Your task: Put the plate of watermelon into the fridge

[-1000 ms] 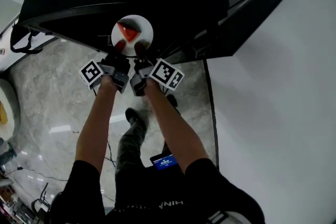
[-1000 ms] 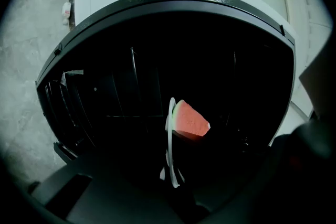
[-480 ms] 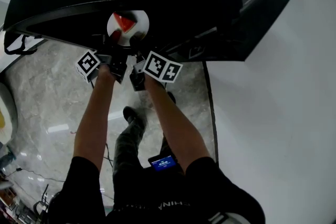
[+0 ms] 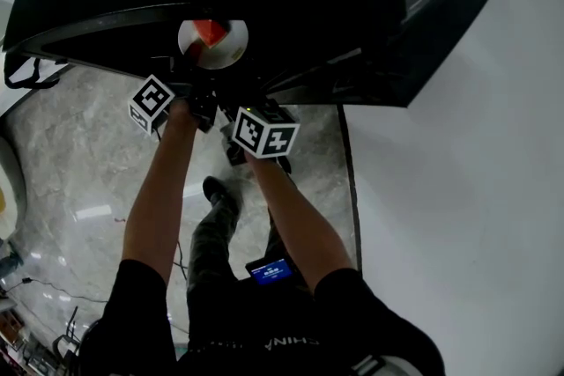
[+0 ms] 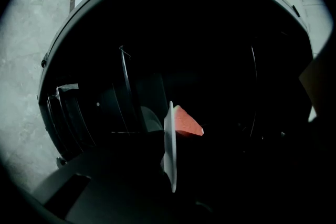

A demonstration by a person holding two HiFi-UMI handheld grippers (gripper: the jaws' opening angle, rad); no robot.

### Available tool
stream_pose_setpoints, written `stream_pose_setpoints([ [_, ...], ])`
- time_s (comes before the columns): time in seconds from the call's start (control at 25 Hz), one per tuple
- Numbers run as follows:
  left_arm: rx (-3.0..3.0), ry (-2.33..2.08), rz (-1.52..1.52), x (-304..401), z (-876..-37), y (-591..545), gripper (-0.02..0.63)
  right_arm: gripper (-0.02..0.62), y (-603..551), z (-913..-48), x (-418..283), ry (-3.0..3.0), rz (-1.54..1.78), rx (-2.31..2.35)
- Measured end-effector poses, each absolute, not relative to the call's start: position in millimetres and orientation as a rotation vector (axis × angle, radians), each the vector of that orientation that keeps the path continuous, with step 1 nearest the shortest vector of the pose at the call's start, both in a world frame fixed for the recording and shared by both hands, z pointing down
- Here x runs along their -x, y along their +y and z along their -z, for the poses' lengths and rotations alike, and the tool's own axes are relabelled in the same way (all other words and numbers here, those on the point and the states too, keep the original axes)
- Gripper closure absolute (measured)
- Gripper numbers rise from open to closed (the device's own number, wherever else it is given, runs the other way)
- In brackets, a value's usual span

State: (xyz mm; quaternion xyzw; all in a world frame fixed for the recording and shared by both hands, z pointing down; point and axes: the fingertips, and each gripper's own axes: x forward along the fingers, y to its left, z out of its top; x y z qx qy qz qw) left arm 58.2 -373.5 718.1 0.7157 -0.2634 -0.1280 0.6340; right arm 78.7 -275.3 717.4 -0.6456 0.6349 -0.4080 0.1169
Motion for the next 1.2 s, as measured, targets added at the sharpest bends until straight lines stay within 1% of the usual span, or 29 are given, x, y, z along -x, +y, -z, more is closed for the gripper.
stream_pose_setpoints([
  [0.2,-1.628,-0.591,0.249,-62,-719,-373,0.577,0.517,-288,-720,-80,1.895,1.22,1.872],
  [0.4,-1.687,-0.561,0.239,-66,-711,-374,0.567,0.52,-298,-716,-90,1.865,1.182,1.952],
  [0.52,-1.763,-0.511,0.152,-70,-706,-371,0.523,0.545,-303,-714,-102,1.81,1.16,2.033],
  [0.6,-1.78,-0.471,0.088,-72,-706,-368,0.483,0.548,-306,-714,-111,1.776,1.157,2.068],
  [0.64,-1.794,-0.45,0.053,-73,-706,-367,0.474,0.548,-308,-715,-115,1.764,1.159,2.075],
  [0.84,-1.873,-0.364,-0.102,-75,-709,-357,0.471,0.548,-314,-723,-124,1.763,1.182,2.115],
  [1.2,-2.035,-0.386,-0.355,-64,-726,-333,0.471,0.548,-315,-725,-128,1.809,1.173,2.168],
])
